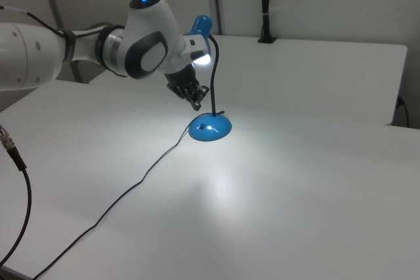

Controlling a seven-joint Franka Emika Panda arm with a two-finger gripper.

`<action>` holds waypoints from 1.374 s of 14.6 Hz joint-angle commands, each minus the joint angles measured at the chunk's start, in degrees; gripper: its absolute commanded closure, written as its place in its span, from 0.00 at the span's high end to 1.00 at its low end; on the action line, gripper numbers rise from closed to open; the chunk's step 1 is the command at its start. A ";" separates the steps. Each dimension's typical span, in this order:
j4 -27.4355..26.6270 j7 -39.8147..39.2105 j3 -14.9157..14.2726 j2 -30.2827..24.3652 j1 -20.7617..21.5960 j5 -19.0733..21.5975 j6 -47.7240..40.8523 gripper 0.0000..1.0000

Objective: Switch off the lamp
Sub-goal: 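Move the gripper down toward the blue lamp's round base, then lower the gripper onto the switch on the lamp base and press it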

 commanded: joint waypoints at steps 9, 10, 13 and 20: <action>5.17 4.91 2.22 13.25 1.00 3.62 14.82 0.00; 5.26 4.91 2.22 13.78 1.00 3.53 14.91 0.00; 6.75 5.00 2.22 16.23 1.09 3.44 16.22 0.00; 6.85 4.91 3.10 18.18 1.09 3.09 19.12 0.00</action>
